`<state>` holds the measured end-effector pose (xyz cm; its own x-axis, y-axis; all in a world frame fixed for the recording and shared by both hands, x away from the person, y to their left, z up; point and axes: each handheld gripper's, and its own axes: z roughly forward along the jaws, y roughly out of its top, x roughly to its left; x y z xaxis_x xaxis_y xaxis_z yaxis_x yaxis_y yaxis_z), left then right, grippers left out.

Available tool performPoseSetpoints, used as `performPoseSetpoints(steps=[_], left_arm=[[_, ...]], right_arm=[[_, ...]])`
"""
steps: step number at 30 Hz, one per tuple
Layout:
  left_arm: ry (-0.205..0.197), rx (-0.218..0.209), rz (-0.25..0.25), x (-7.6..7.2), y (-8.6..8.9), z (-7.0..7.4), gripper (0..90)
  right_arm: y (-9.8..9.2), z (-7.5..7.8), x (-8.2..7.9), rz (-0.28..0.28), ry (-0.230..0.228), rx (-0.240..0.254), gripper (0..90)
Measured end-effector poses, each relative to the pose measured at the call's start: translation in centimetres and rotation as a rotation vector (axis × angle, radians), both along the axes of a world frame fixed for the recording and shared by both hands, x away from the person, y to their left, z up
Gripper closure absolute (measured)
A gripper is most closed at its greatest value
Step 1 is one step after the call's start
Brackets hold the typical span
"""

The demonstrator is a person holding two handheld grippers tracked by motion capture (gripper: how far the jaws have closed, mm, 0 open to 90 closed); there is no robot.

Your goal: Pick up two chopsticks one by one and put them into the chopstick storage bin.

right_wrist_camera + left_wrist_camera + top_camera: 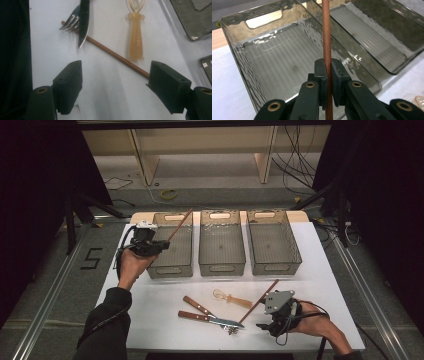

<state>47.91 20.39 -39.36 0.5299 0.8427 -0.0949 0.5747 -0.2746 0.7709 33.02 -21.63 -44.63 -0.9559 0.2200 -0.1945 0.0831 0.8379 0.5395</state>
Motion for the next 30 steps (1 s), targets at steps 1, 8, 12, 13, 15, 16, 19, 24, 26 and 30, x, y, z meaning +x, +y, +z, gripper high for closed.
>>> performPoseSetpoints(steps=[1, 8, 12, 13, 15, 16, 19, 24, 26, 30], left_arm=[[0.002, -0.004, 0.005, 0.2, 0.1, 0.0, 83.7], [0.022, -0.005, 0.046, 1.9, 0.4, -0.6, 83.7], [0.039, -0.012, 0.072, 2.7, 0.7, -1.2, 83.5], [0.042, -0.016, 0.078, 2.9, 0.8, -1.3, 83.5], [0.048, -0.020, 0.088, 3.1, 0.8, -1.6, 83.5], [0.051, -0.021, 0.091, 3.2, 0.8, -1.7, 83.5], [0.058, -0.018, 0.103, 3.5, 0.7, -2.0, 83.3], [0.081, -0.008, 0.129, 4.1, 0.8, -2.7, 83.0], [0.085, -0.005, 0.134, 4.2, 0.8, -2.8, 82.8], [0.120, -0.013, 0.145, 4.7, 0.7, -3.5, 63.4]], right_arm=[[0.0, 0.0, 0.0, 0.001, 0.001, 0.000, 28.0], [0.0, 0.0, 0.0, 0.006, 0.006, 0.000, 27.8], [0.0, -0.1, 0.0, 0.010, 0.008, -0.004, 27.8], [0.0, -0.1, 0.0, 0.010, 0.008, -0.005, 27.8], [-0.1, -0.1, 0.0, 0.009, 0.011, -0.006, 27.8], [-0.1, -0.1, 0.0, 0.009, 0.012, -0.007, 27.8], [-0.1, -0.2, 0.1, 0.011, 0.016, -0.007, 27.7], [-0.1, -0.2, 0.1, 0.014, 0.018, -0.009, 27.7], [-0.1, -0.1, 0.1, 0.014, 0.019, -0.009, 27.7], [-0.2, -0.1, 0.1, 0.015, 0.021, -0.009, 27.7]])
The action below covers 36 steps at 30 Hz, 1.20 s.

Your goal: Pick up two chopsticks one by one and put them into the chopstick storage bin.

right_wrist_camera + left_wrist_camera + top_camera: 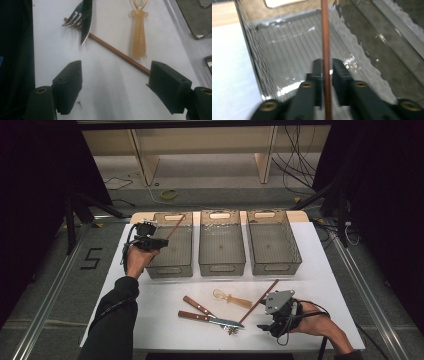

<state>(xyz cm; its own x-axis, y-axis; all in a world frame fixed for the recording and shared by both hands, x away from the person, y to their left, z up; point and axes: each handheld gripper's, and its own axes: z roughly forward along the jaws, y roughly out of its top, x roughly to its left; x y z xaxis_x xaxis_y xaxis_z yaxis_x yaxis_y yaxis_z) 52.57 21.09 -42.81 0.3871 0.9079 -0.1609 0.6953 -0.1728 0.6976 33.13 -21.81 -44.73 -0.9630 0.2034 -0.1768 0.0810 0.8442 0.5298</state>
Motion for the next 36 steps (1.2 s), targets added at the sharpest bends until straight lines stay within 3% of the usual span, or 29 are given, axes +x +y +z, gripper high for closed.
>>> performPoseSetpoints(steps=[1, 7, 13, 15, 19, 22, 32, 36], left_arm=[[-0.006, -0.003, 0.007, 0.0, -0.2, -0.1, 63.4], [-0.025, -0.035, 0.010, -0.5, -0.1, 0.4, 40.7], [-0.052, -0.103, -0.032, -1.9, 0.4, 1.6, 31.1], [-0.076, -0.113, -0.048, -2.8, 0.4, 2.0, 28.9], [-0.134, -0.172, -0.088, -5.1, 0.9, 3.1, 25.2], [-0.183, -0.179, -0.123, -7.5, 0.9, 3.6, 22.7], [-0.237, -0.141, -0.224, -12.5, -0.4, 2.6, 19.0], [-0.257, -0.187, -0.264, -14.1, -0.7, 1.8, 17.3]], right_arm=[[0.0, 0.0, 0.0, 0.001, 0.001, 0.000, 27.7], [-0.1, 0.1, 0.1, -0.003, 0.000, -0.002, 27.7], [-0.3, 0.6, 0.7, -0.006, -0.004, -0.014, 27.7], [-0.4, 0.9, 1.1, -0.010, -0.010, -0.022, 27.7], [-0.6, 1.8, 2.1, -0.003, -0.019, -0.048, 27.8], [-0.4, 2.3, 2.9, 0.015, -0.014, -0.080, 27.8], [0.9, 2.3, 6.0, 0.061, 0.050, -0.221, 31.7], [1.2, 1.9, 7.0, 0.067, 0.080, -0.253, 32.6]])
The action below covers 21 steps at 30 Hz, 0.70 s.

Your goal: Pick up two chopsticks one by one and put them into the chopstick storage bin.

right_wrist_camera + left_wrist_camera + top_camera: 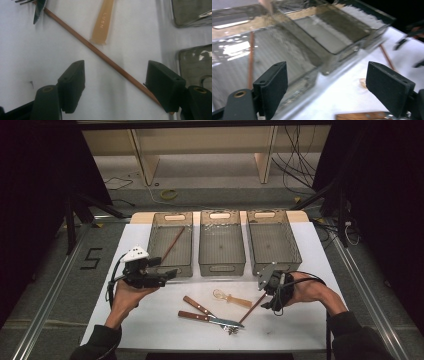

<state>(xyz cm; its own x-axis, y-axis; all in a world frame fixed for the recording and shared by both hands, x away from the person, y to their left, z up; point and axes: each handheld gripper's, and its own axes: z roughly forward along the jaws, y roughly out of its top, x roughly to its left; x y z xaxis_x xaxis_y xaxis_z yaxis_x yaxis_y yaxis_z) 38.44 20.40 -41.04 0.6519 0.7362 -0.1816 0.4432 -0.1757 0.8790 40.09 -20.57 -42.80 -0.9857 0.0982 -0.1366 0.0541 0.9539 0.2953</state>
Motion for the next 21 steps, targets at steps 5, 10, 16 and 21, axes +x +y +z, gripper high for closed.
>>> performPoseSetpoints(steps=[5, 10, 16, 21], left_arm=[[-0.021, -0.024, -0.020, -1.9, -0.3, -1.2, 16.3], [-0.012, -0.023, -0.028, -2.7, -0.3, -2.1, 16.2], [-0.023, -0.005, -0.038, -3.7, -0.8, -3.2, 16.4], [-0.031, -0.004, -0.048, -4.2, -1.0, -3.7, 16.7]], right_arm=[[0.2, -0.6, 0.9, 0.010, 0.029, -0.028, 34.2], [0.6, -1.2, 1.4, -0.002, 0.040, -0.063, 36.2], [0.8, -1.6, 2.0, 0.009, 0.057, -0.089, 40.7], [0.9, -2.0, 2.5, 0.014, 0.070, -0.102, 43.7]])
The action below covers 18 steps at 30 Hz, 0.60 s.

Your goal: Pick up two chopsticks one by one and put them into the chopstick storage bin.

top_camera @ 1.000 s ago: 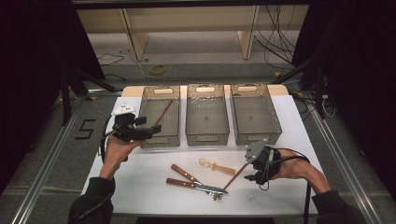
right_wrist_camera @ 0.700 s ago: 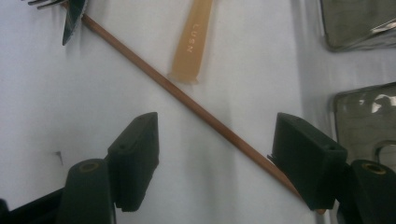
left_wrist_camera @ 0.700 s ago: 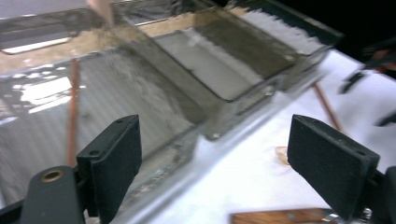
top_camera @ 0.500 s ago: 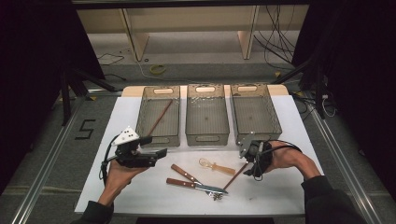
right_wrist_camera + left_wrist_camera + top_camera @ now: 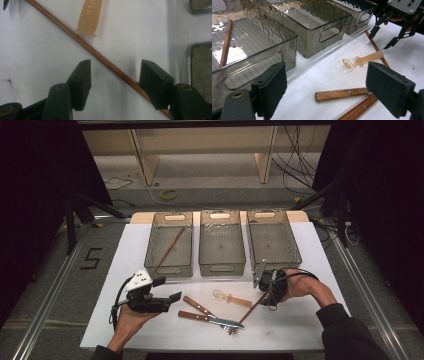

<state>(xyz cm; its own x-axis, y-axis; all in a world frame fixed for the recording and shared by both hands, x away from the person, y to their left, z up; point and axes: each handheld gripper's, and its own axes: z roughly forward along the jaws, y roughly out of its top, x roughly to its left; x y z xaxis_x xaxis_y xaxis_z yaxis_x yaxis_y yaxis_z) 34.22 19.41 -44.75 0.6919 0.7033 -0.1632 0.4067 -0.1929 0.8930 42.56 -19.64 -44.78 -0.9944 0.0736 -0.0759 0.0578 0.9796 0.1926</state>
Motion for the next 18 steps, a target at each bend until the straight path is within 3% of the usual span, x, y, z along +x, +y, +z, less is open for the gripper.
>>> performPoseSetpoints(steps=[8, 18], left_arm=[[0.019, 0.023, -0.016, -0.27, -0.23, -0.57, 16.5], [0.010, 0.025, -0.014, -0.28, -0.13, -0.53, 16.8]], right_arm=[[0.36, -0.55, 0.47, -0.005, 0.036, -0.035, 46.7], [0.44, -0.78, 0.61, 0.001, 0.065, -0.057, 54.2]])
